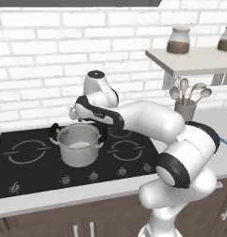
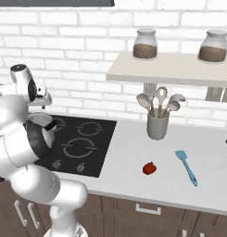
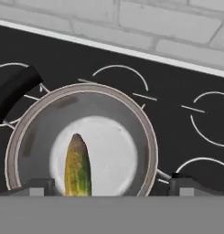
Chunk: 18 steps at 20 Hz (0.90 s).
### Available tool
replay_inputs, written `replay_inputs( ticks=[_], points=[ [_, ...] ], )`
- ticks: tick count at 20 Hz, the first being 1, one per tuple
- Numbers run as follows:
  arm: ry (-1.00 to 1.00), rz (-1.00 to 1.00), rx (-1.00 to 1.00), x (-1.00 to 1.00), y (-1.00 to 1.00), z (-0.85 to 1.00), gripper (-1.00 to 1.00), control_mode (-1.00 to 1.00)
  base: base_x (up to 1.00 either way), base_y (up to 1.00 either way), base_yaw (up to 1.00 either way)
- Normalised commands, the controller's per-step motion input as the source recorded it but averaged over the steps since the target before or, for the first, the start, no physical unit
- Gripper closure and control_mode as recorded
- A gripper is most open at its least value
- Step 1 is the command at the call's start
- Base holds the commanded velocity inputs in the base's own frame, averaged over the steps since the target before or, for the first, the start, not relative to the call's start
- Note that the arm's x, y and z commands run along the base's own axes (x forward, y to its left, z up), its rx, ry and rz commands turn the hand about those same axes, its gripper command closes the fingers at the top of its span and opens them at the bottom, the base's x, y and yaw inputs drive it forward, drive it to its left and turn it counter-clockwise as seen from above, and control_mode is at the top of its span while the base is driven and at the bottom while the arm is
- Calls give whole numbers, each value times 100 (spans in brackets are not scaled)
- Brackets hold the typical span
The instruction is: Put the cucumber and bell pepper in the pot. Retrieve the spatula and lightly stir the vegetables in the pot.
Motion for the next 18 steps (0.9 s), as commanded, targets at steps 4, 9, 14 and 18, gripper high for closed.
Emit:
replay_inputs(
  ticks=[4, 9, 14, 18],
  points=[
    [18, -23, 1, 0, -100, -6, -100, -100, 0, 0, 0],
    [15, -27, 3, 0, -100, -75, -100, -100, 0, 0, 0],
    [2, -29, 1, -7, -100, -64, -100, -100, 0, 0, 0],
    [2, -31, 0, -8, -100, -65, -100, -100, 0, 0, 0]
  ],
)
